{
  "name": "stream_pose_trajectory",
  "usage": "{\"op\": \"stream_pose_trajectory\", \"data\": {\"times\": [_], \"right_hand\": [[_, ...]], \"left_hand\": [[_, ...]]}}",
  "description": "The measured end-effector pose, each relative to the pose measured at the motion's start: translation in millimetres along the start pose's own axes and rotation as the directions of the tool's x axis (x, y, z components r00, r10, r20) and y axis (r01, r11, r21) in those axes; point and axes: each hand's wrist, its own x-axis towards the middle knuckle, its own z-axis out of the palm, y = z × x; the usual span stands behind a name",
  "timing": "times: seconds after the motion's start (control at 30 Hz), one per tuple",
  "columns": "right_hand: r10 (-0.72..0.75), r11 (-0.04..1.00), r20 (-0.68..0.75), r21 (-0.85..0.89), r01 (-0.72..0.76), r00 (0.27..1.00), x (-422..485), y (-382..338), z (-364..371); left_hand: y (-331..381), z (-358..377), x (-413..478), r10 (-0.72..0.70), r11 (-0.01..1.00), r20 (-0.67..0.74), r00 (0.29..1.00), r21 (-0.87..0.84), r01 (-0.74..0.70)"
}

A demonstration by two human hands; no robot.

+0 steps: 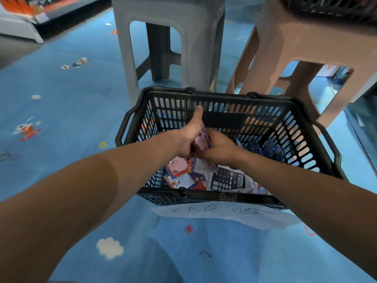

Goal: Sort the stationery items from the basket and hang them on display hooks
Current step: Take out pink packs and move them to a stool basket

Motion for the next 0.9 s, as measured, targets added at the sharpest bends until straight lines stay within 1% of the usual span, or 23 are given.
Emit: {"op": "stream_pose_trajectory", "data": {"times": [0.03,0.07,0.1,0.13,0.2,0.23,0.27,0.3,0.33,0.43,0.47,0.5,0.53,0.57,0.63,0.67,0.7,0.8,0.83,0.87,0.9], "right_hand": [[0.005,1.000,-0.058,-0.016,-0.006,0.998,0.7,0.2,-2.8],[0.026,0.999,-0.117,0.023,-0.023,0.993,2.0,0.7,-7.6],[0.064,0.992,-0.163,0.115,-0.046,0.985,3.5,1.3,-13.5],[0.105,0.969,-0.179,0.238,-0.061,0.978,5.6,3.4,-19.1],[0.143,0.867,-0.119,0.495,-0.067,0.982,7.8,6.5,-27.7],[0.132,0.815,-0.061,0.575,-0.073,0.989,7.2,7.0,-28.6],[0.113,0.799,-0.001,0.595,-0.090,0.994,6.3,7.9,-27.2],[0.101,0.824,0.044,0.556,-0.108,0.994,5.9,10.3,-24.9],[0.101,0.869,0.067,0.480,-0.121,0.993,5.6,13.4,-22.9],[0.127,0.963,0.059,0.233,-0.137,0.990,4.1,20.4,-28.6],[0.115,0.988,0.069,0.095,-0.121,0.991,3.8,22.9,-34.3],[0.117,0.990,0.102,-0.094,-0.107,0.988,2.3,24.9,-41.0],[0.157,0.953,0.153,-0.283,-0.109,0.976,-0.7,26.6,-46.8],[0.247,0.888,0.198,-0.438,-0.140,0.949,-3.6,30.8,-51.7],[0.451,0.749,0.272,-0.633,-0.195,0.850,-10.9,43.8,-54.1],[0.513,0.673,0.288,-0.720,-0.171,0.809,-15.3,50.1,-52.0],[0.543,0.590,0.286,-0.799,-0.117,0.789,-20.3,55.3,-49.4],[0.516,0.383,0.283,-0.920,0.078,0.808,-33.0,61.3,-40.6],[0.508,0.351,0.277,-0.931,0.097,0.816,-34.7,60.5,-40.5],[0.499,0.355,0.266,-0.931,0.085,0.825,-34.8,59.7,-42.6],[0.493,0.387,0.250,-0.921,0.047,0.833,-33.2,57.7,-46.5]], "left_hand": [[0.3,-1.0,-0.1,0.011,1.000,0.018,1.000,-0.005,-0.011],[0.3,-2.0,-0.2,0.031,0.999,0.029,0.999,-0.015,-0.031],[-0.4,-4.0,0.8,0.062,0.998,0.030,0.998,-0.025,-0.062],[-1.2,-6.4,2.9,0.102,0.995,0.036,0.994,-0.024,-0.102],[-2.6,-10.8,3.3,0.158,0.987,0.080,0.984,-0.009,-0.158],[-3.5,-11.9,2.0,0.163,0.987,0.117,0.980,-0.012,-0.162],[-5.0,-12.4,1.1,0.158,0.987,0.144,0.977,-0.013,-0.157],[-6.7,-12.5,1.1,0.151,0.988,0.153,0.977,0.003,-0.154],[-8.0,-12.1,2.5,0.158,0.986,0.138,0.978,0.036,-0.164],[-9.3,-9.5,5.5,0.209,0.965,0.076,0.975,0.148,-0.218],[-8.9,-8.7,7.3,0.221,0.960,0.063,0.973,0.160,-0.229],[-9.0,-8.4,10.2,0.228,0.959,0.040,0.973,0.165,-0.231],[-9.6,-9.5,14.2,0.231,0.958,0.000,0.973,0.175,-0.228],[-10.2,-11.4,17.2,0.235,0.955,-0.041,0.971,0.194,-0.223],[-12.4,-17.6,22.6,0.240,0.948,-0.097,0.966,0.235,-0.212],[-13.4,-20.8,23.8,0.238,0.947,-0.112,0.965,0.250,-0.204],[-14.0,-23.5,24.6,0.235,0.946,-0.118,0.965,0.256,-0.199],[-14.5,-26.4,23.5,0.245,0.945,-0.129,0.961,0.252,-0.207],[-13.9,-26.8,23.4,0.251,0.944,-0.134,0.959,0.251,-0.213],[-13.2,-26.6,22.7,0.255,0.944,-0.136,0.957,0.249,-0.216],[-12.7,-26.8,22.8,0.258,0.943,-0.137,0.956,0.250,-0.219]]}}
